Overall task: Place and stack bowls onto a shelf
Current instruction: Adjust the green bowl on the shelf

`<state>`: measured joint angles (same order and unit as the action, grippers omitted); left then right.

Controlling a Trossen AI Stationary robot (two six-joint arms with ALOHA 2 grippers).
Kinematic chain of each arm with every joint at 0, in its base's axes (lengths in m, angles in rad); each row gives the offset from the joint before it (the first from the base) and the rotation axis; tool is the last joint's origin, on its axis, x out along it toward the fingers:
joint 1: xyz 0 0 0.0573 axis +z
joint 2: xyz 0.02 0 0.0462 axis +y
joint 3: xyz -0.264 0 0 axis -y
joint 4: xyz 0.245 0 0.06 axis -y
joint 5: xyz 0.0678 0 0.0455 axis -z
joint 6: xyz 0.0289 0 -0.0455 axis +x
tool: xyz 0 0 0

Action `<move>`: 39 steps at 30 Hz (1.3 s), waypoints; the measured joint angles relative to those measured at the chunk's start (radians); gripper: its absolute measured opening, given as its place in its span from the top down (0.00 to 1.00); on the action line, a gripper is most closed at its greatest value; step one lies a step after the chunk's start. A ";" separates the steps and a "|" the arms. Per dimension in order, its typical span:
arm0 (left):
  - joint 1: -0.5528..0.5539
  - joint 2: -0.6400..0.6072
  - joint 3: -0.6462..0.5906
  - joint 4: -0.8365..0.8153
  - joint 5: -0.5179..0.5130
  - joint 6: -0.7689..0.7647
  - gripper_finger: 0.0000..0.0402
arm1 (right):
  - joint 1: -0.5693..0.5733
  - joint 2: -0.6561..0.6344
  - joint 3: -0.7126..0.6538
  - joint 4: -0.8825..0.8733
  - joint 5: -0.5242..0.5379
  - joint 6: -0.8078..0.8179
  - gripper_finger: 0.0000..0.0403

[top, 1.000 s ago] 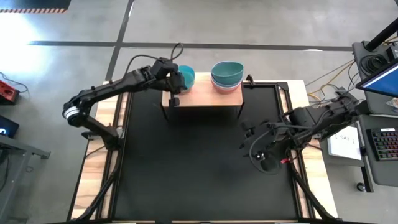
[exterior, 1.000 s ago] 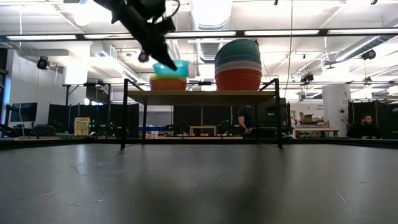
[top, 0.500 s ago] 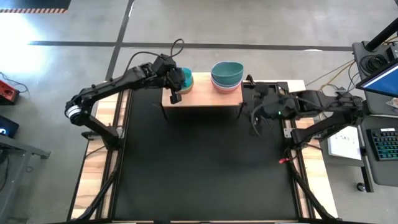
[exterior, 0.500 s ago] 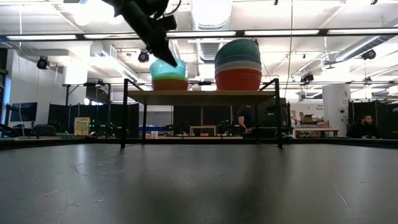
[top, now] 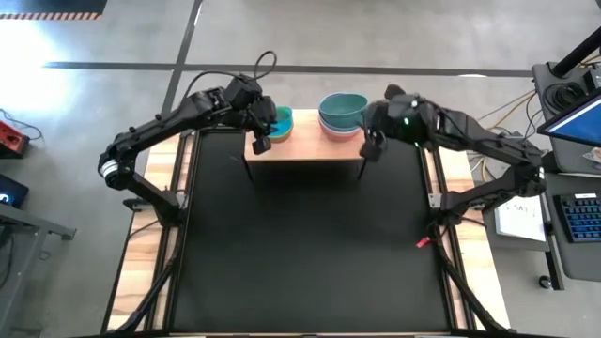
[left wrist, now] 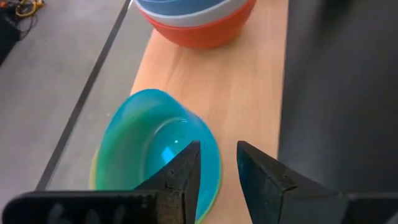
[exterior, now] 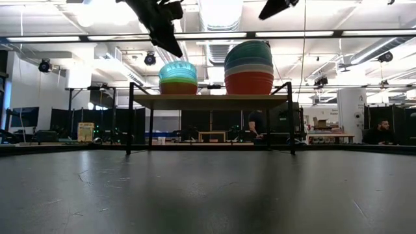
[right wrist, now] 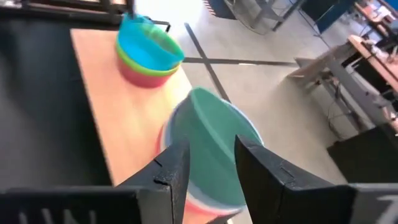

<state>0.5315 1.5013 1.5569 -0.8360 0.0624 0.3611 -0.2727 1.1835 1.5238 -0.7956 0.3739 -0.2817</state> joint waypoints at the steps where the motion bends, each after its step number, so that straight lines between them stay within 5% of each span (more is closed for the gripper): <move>1: -0.004 0.000 -0.002 -0.002 0.001 0.000 0.78 | -0.032 0.008 0.000 0.017 -0.030 -0.007 0.71; 12: -0.011 0.000 -0.014 0.004 -0.002 -0.001 0.79 | -0.274 0.136 0.000 0.073 -0.141 -0.052 0.76; 21: -0.010 0.000 -0.014 0.005 -0.093 0.021 0.79 | -0.280 0.107 0.000 0.026 -0.350 0.027 0.81; 39: -0.005 0.084 -0.017 0.025 -0.149 0.026 0.79 | -0.273 0.163 0.000 0.018 -0.476 0.046 0.83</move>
<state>0.5262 1.5857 1.5398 -0.8114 -0.0868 0.3874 -0.5461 1.3468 1.5242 -0.7772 -0.1022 -0.2359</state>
